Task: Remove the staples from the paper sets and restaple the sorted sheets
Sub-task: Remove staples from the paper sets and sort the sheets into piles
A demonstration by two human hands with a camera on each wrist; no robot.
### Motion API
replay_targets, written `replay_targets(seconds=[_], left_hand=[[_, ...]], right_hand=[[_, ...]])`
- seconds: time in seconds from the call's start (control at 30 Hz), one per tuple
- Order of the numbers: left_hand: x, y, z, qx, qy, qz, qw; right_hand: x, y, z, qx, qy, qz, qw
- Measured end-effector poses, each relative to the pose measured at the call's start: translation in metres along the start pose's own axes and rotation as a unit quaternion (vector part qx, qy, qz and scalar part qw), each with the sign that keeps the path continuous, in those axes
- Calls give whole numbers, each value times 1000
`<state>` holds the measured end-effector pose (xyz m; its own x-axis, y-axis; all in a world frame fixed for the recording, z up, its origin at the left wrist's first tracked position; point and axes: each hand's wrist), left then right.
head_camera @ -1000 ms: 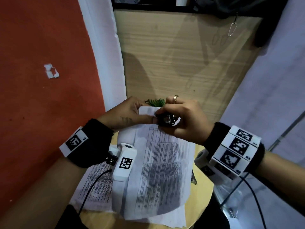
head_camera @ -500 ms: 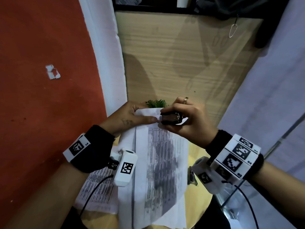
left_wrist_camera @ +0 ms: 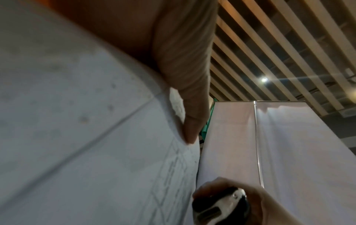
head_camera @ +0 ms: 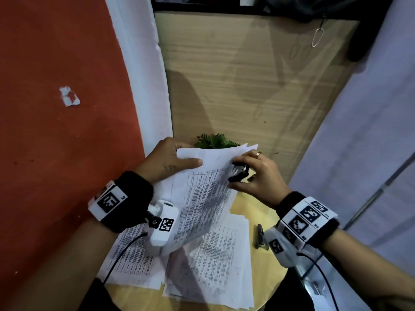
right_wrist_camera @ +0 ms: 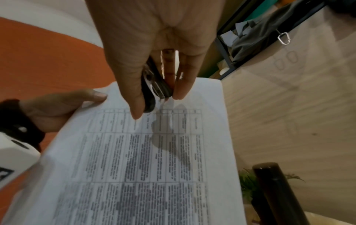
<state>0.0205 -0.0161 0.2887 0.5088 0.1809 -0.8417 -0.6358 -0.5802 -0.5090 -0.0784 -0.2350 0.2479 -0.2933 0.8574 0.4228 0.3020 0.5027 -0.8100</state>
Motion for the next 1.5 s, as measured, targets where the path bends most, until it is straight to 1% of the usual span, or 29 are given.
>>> replay_targets(seconds=[0.07,0.17,0.27,0.37,0.47,0.57,0.63,0.67,0.7,0.73,0.77,0.8,0.83,0.87,0.9,0.93,1.0,1.07,1.13,1.23,1.3,1.37,1.5], left_hand=[[4,-1,-2,3,-7,-7,1000],[10,-2,-4,12,-7,-23,1000],[12,-3,-3,10,-7,-24,1000],[14,-3,-4,5,-2,-26,1000],[10,-4,-4,32,0,-33,999],[9,-7,-5,63,-3,-46,997],[11,-11,-6,61,-8,-66,996],[12,-12,-6,47,-16,-95,994],[13,-12,-7,24,-23,-152,988],[10,-9,-7,-8,-32,-236,971],[6,-3,-7,-43,-40,-329,943],[0,4,-8,-68,-40,-395,915],[-5,11,-10,-76,-37,-423,902],[-9,17,-12,-77,-31,-428,900],[-11,21,-14,-72,-29,-418,905],[-10,22,-16,-62,-23,-389,919],[-6,20,-17,-25,-16,-285,958],[-4,18,-18,4,3,-196,981],[-5,19,-18,27,26,-148,988],[-10,16,-15,52,21,-105,993],[-8,13,-14,48,11,-89,995],[-4,11,-13,31,4,-86,996],[-8,12,-14,7,1,-92,996]], right_hand=[[-8,9,-1,10,16,8,1000],[-10,19,-3,-6,13,10,1000],[-5,21,-5,7,12,2,1000],[0,15,-9,38,7,-18,999],[2,7,-16,84,-9,-22,996],[9,-4,-22,138,1,-29,990],[14,-11,-24,148,11,-31,988],[17,-14,-24,150,18,-30,988],[20,-17,-24,152,23,-27,988],[23,-19,-24,154,28,-21,987],[26,-20,-23,156,32,-15,987],[29,-21,-23,154,35,-11,987],[31,-21,-23,151,37,-10,988],[34,-22,-22,147,39,-11,988],[36,-22,-22,145,40,-13,989],[36,-22,-22,143,41,-17,989],[35,-24,-19,135,38,-26,990],[33,-23,-14,104,26,-36,994],[31,-21,-9,59,-3,-36,998],[29,-16,-6,3,-51,-13,999],[28,-14,-6,-7,-51,-21,998],[28,-13,-6,-12,-54,-23,998],[34,-11,-6,-42,-82,-30,995]])
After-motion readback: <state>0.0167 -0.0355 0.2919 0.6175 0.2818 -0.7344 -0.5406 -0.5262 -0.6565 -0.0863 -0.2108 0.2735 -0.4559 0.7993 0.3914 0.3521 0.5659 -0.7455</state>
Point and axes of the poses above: each hand's wrist, its own z-axis away from the middle knuckle, its own y-axis out of the palm, x = y × z, and after that the axes turned 14 degrees about x, right-handed
